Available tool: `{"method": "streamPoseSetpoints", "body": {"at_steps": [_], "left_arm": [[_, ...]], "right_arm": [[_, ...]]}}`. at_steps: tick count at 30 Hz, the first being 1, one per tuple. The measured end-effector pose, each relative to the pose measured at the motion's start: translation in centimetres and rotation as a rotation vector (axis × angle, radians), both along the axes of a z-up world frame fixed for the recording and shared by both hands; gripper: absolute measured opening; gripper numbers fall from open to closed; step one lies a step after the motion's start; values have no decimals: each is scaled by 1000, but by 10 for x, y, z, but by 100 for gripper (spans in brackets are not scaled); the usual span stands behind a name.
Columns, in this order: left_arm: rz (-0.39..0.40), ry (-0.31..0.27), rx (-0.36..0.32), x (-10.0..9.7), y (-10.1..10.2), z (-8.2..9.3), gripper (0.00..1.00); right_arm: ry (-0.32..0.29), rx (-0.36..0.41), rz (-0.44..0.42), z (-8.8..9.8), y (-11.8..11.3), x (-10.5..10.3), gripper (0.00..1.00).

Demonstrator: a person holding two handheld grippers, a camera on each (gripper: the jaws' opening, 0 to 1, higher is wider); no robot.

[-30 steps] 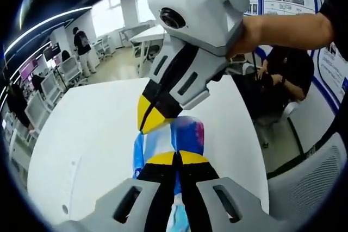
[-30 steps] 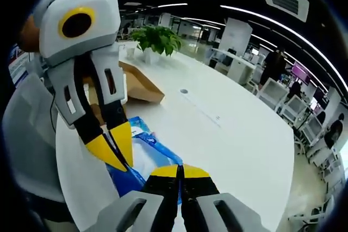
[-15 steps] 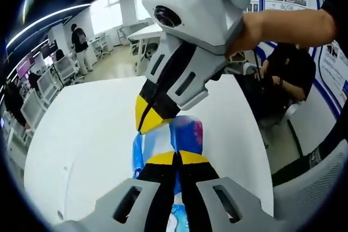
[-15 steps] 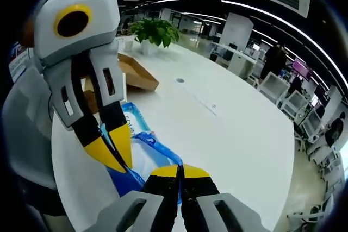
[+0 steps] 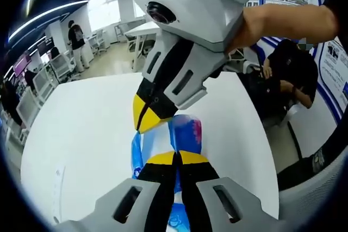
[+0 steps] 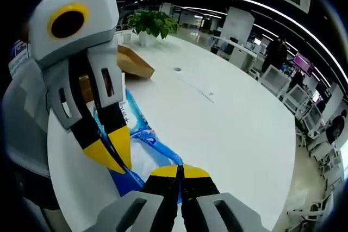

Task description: Operate the shoe box by opening the lid, removing the specified soft item, and placing it in the target area until the item is outside and the box remains undamaged.

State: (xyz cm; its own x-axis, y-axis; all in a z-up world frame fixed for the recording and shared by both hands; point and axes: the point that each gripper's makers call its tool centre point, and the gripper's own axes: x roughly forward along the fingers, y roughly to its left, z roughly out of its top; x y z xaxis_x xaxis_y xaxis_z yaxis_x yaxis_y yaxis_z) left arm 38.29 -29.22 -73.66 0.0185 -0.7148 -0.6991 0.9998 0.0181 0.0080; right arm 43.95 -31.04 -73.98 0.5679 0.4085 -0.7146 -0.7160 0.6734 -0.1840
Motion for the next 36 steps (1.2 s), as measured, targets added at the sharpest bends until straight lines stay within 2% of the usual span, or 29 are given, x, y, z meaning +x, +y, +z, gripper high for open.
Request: {"method": "streamPoseSetpoints", "body": {"at_steps": [8, 16, 25, 36], "left_arm": [[2, 14, 18, 0, -5, -18, 0], [25, 45, 37, 1, -2, -38, 0], [32, 63, 31, 1, -5, -43, 0], [28, 51, 29, 2, -7, -44, 0]], "right_arm": [[28, -14, -2, -18, -6, 0, 0], [55, -21, -3, -37, -4, -2, 0], [56, -16, -9, -43, -4, 5, 0], [46, -21, -19, -44, -6, 11, 0]]}}
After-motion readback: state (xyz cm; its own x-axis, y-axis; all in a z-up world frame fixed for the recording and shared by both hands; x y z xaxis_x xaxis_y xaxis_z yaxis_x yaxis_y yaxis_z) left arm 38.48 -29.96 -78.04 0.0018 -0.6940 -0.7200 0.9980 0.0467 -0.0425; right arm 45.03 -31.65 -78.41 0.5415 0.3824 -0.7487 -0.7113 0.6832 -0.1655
